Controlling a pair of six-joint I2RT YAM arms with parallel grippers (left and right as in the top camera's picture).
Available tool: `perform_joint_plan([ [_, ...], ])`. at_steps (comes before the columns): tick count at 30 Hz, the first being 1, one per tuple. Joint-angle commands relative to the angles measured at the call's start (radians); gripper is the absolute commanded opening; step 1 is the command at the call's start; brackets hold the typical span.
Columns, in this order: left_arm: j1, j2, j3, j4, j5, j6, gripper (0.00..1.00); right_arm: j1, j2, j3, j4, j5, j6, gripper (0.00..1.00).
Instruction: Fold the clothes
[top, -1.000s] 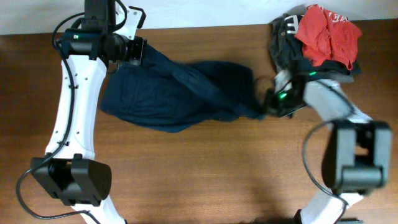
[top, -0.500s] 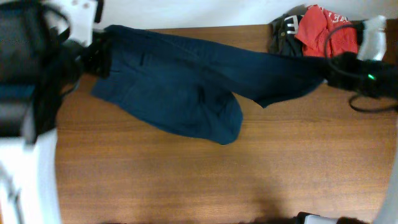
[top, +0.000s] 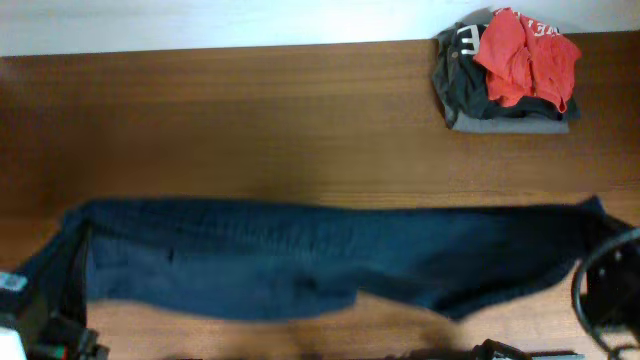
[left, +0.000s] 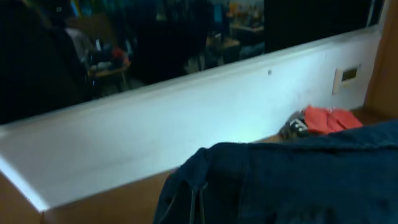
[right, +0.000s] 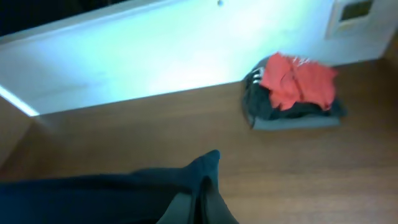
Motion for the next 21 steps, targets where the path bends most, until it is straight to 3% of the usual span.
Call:
perform_joint_plan([
  [1, 0.009, 0.026, 0.001, -0.040, -0.117, -0.014, 0.01, -0.012, -0.014, 0.008, -0.003, 0.097, -0.010, 0.04],
  [10, 0.009, 0.155, -0.090, -0.025, -0.231, -0.058, 0.01, -0.012, 0.142, -0.047, -0.006, 0.054, -0.053, 0.04],
  [15, 0.009, 0.364, -0.124, -0.004, -0.230, -0.074, 0.01, 0.013, 0.318, -0.057, -0.006, 0.017, -0.102, 0.04],
  [21, 0.009, 0.612, -0.126, 0.034, -0.230, -0.078, 0.01, 0.148, 0.538, -0.057, 0.015, 0.035, -0.145, 0.04],
])
